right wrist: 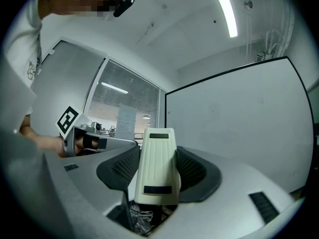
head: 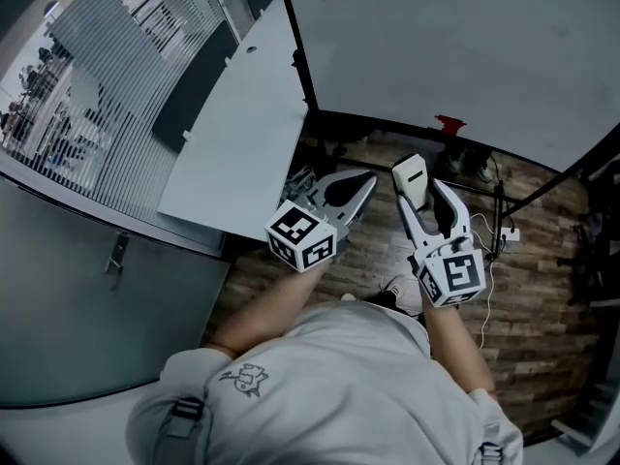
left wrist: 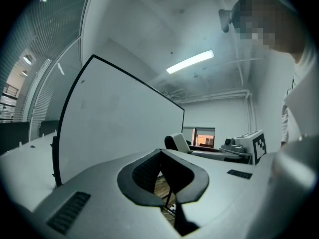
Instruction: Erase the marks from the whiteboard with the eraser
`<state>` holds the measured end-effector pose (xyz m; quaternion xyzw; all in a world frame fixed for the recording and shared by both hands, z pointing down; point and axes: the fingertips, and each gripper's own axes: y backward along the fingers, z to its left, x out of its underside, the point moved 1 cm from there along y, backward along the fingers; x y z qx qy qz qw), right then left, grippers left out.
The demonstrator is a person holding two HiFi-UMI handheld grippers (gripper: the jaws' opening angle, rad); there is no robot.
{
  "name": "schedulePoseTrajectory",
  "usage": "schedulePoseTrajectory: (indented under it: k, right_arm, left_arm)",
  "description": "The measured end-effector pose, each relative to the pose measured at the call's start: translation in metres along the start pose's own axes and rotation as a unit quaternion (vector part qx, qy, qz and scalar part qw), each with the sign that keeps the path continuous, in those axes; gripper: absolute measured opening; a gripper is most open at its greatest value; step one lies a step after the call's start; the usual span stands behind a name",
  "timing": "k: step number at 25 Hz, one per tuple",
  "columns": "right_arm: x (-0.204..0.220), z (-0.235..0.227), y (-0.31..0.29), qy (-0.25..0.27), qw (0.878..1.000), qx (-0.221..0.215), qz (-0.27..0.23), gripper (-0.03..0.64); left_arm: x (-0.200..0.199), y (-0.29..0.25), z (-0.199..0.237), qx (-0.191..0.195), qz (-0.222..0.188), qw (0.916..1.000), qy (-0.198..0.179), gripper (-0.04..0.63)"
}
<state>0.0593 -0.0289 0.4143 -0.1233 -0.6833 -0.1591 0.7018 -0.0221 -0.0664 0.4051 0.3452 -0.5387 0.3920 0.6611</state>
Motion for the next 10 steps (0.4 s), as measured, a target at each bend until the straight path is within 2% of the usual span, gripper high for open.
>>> schedulePoseTrajectory:
  k: [10]
  right_arm:
    - [0.0020, 0.0044, 0.0037, -0.006, 1.000, 0.009, 0.003, 0.236]
  left_arm:
    - [0.0018, 0.0057, -0.0002, 0.000, -0.003, 1.0000, 0.002, 0.008]
